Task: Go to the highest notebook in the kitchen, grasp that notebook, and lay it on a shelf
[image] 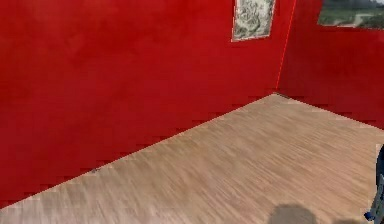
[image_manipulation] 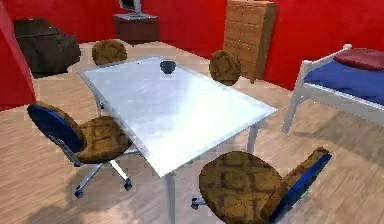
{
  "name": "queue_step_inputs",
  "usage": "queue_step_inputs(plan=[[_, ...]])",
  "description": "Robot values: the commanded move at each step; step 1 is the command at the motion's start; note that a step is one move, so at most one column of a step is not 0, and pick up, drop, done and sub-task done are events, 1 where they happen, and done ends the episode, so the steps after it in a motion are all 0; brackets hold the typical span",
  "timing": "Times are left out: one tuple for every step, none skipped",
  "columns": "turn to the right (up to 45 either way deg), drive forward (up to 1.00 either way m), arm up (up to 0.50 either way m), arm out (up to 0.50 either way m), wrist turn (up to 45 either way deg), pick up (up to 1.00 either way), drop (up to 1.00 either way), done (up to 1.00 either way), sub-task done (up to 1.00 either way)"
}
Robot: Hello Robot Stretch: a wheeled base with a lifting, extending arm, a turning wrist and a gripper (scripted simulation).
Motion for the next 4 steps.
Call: queue_step_inputs(plan=[[0.0, 0.15, 0.0, 0.0, 0.0, 0.0, 0.0, 0.0, 0.0], [-45.0, 0.0, 0.0, 0.0, 0.0, 0.0, 0.0, 0.0, 0.0], [-39.0, 0.0, 0.0, 0.0, 0.0, 0.0, 0.0, 0.0, 0.0], [0.0, 0.55, 0.0, 0.0, 0.0, 0.0, 0.0, 0.0, 0.0]])
